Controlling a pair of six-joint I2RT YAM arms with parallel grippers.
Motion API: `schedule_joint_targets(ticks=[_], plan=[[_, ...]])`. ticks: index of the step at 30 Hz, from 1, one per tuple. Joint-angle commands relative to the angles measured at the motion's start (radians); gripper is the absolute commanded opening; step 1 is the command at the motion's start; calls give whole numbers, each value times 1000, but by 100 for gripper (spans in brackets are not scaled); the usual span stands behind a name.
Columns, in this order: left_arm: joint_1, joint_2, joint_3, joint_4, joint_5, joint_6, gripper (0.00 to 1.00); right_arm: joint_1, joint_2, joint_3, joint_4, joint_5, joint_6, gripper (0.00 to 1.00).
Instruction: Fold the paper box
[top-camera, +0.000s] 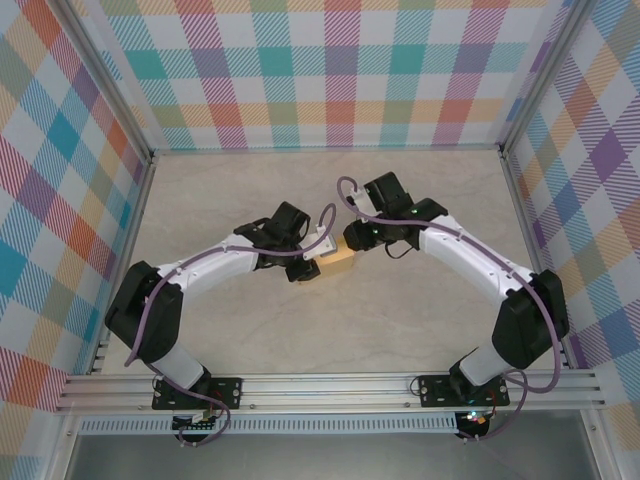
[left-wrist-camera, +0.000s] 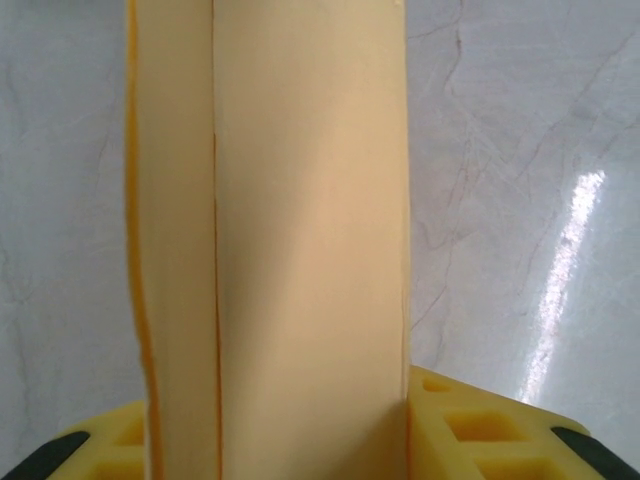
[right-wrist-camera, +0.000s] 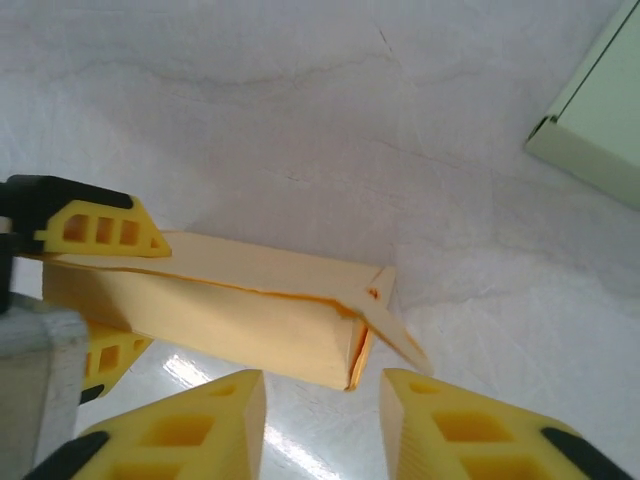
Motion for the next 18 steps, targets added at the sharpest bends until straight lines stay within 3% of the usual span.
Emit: schedule_joint_targets(ticks=[1, 11, 18], plan=[[8, 28, 35, -102, 73, 58, 40, -10, 0, 12, -11, -10, -122, 43], [20, 86, 88, -156, 97, 80, 43, -36, 101, 56, -29, -63, -214, 45], [20, 97, 89, -156, 75, 75, 44, -43, 98, 23, -30, -51, -187, 36]])
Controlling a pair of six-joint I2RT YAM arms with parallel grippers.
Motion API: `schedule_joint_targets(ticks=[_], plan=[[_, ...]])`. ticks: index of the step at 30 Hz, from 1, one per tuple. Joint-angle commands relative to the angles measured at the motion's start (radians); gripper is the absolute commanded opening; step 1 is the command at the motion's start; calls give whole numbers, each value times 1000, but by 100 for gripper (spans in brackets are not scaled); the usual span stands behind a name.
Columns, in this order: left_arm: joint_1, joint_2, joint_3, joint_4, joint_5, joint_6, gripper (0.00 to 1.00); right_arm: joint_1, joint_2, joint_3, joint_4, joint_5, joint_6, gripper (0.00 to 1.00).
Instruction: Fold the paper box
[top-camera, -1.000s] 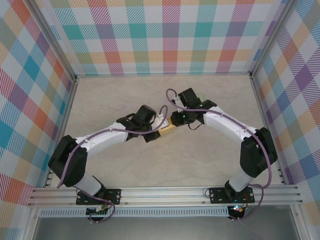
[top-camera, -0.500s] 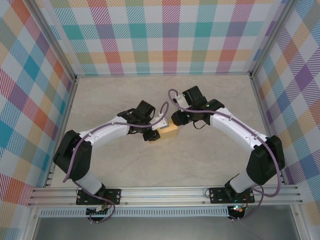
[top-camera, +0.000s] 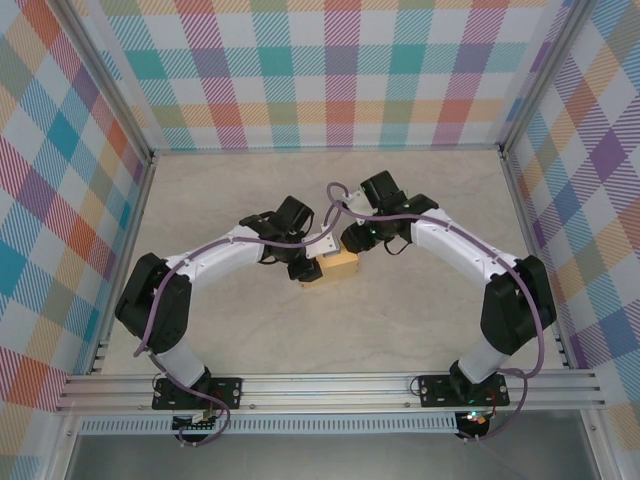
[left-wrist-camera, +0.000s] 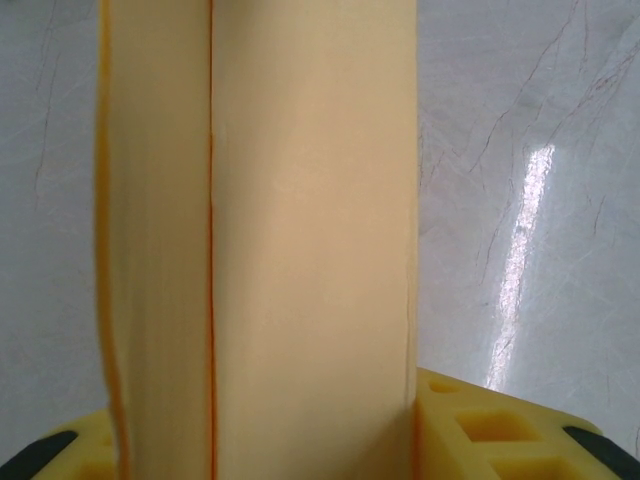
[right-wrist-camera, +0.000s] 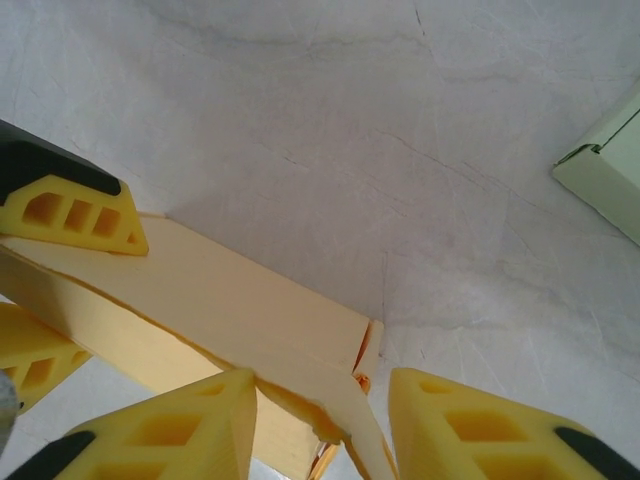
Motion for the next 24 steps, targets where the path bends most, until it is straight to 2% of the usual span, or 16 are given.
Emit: schedule_joint_targets(ticks=[1, 3, 10, 18, 24], plan=[[7, 28, 3, -57, 3, 15, 44, -10, 7, -3, -33, -1, 3, 31], [7, 25, 3, -53, -5, 11, 44, -11, 16, 0, -39, -4, 6, 28], [7, 16, -11, -16, -68, -14, 44, -11, 13, -7, -42, 7, 90, 28], [7, 4, -25, 4, -74, -24, 46, -10, -22, -42, -34, 39, 123, 33], [7, 3, -24, 1, -77, -25, 48, -10, -28, -58, -18, 30, 131, 30]])
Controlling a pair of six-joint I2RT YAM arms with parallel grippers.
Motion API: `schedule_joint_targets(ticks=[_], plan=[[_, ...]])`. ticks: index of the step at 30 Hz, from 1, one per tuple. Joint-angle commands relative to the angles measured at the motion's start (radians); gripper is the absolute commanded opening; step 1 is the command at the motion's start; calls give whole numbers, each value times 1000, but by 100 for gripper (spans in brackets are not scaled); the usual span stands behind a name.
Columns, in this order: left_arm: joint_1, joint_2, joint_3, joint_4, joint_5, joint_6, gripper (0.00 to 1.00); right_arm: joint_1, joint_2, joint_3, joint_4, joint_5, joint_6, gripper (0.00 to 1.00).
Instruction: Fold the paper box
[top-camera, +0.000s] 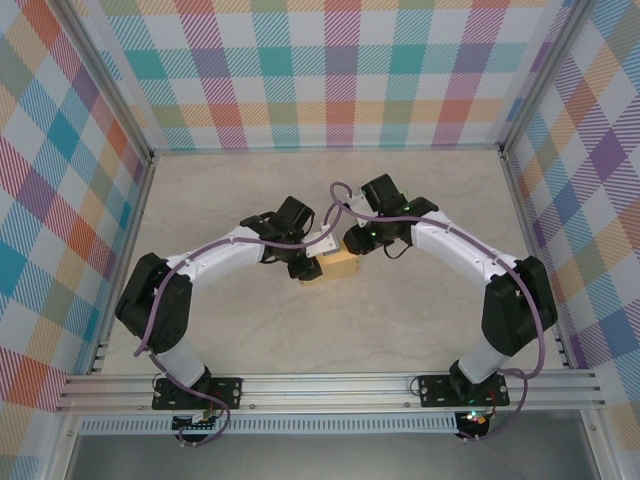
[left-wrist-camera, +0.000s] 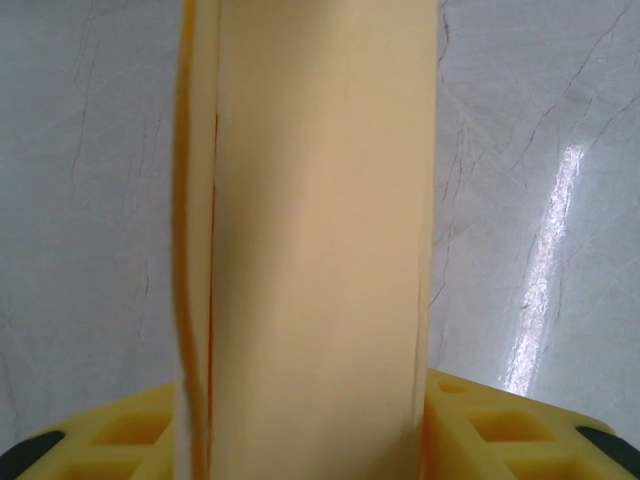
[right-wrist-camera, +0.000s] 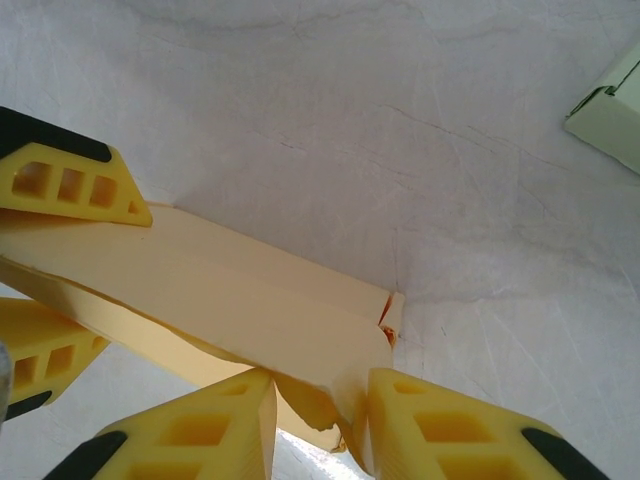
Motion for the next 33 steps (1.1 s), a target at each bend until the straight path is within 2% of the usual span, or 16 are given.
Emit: schedule_joint_targets(ticks=[1, 4, 8, 13, 22, 27, 33], plan=[[7, 1, -18, -26, -23, -16, 49, -11, -19, -26, -25, 34, 22, 32], [7, -5, -18, -27, -22, -14, 49, -11, -26, -40, -13, 46, 19, 45], [7, -5, -18, -33, -22, -13, 49, -10, -47, -51, -2, 21, 13, 46], [7, -7, -21, -26, -18, -13, 49, -11, -51, -61, 18, 45, 13, 38], [7, -6, -18, -25, -16, -11, 50, -11, -40, -50, 47, 26, 7, 31], [7, -7, -21, -16, -23, -16, 50, -11, -31, -34, 35, 16, 26, 14], [-2, -8, -20, -1, -53, -27, 50, -11, -27, 4, -4, -54, 104, 9]])
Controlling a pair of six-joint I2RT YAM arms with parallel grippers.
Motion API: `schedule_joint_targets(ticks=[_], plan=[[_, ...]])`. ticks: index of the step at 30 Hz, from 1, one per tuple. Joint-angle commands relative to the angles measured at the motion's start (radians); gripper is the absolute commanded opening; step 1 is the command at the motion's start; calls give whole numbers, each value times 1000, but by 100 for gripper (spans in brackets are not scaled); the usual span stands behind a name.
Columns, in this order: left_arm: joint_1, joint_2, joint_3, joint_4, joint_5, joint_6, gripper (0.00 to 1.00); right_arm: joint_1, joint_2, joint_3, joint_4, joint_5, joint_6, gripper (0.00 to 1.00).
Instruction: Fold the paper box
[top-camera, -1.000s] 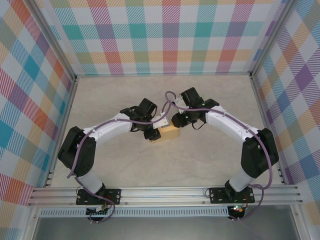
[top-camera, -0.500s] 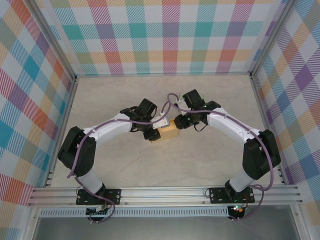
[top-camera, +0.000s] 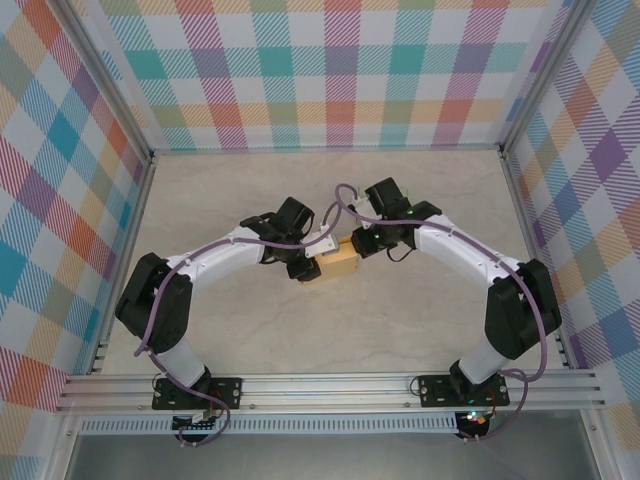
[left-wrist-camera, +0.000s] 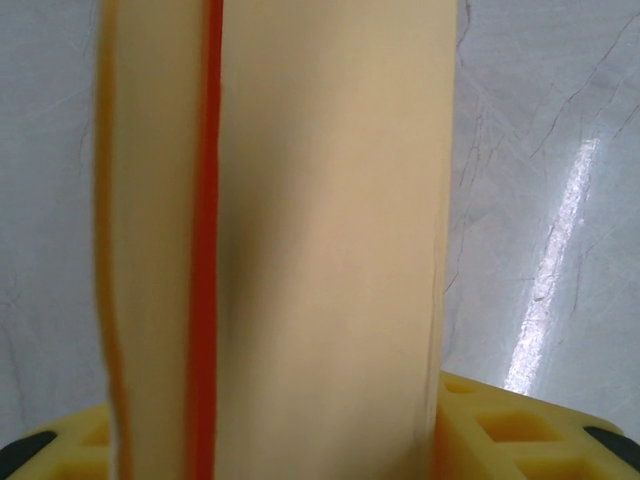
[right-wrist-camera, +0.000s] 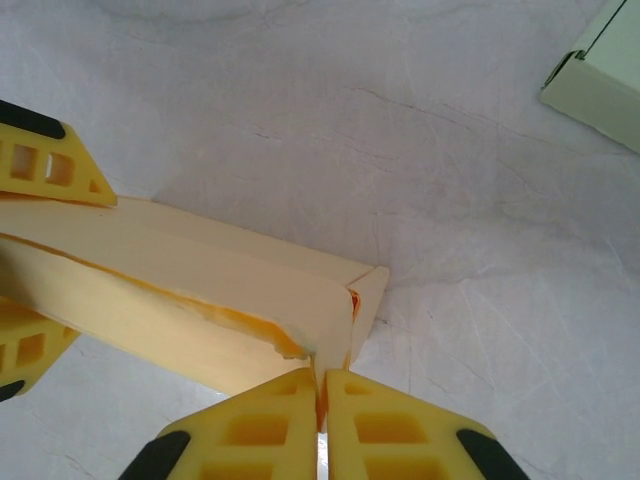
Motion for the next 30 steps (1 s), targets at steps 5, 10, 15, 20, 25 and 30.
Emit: schedule_joint_targets(ticks=[5, 10, 15, 20, 25, 30], plan=[[-14, 12, -4, -5, -39, -16, 49, -4, 27, 79, -39, -134, 133, 8], [-17, 21, -2, 0, -30, -24, 49, -4, 49, 79, -35, -143, 169, 6], [-17, 2, -4, 2, -45, -24, 51, -4, 53, 60, -46, -74, 161, 3], [-17, -55, -22, 43, -55, -45, 80, -3, 53, 29, -27, -41, 158, 2], [-17, -134, -60, 109, -97, -75, 88, -3, 49, 27, -24, -45, 153, 2], [-17, -235, -106, 139, -165, -132, 87, -4, 49, 29, -25, -46, 148, 2]])
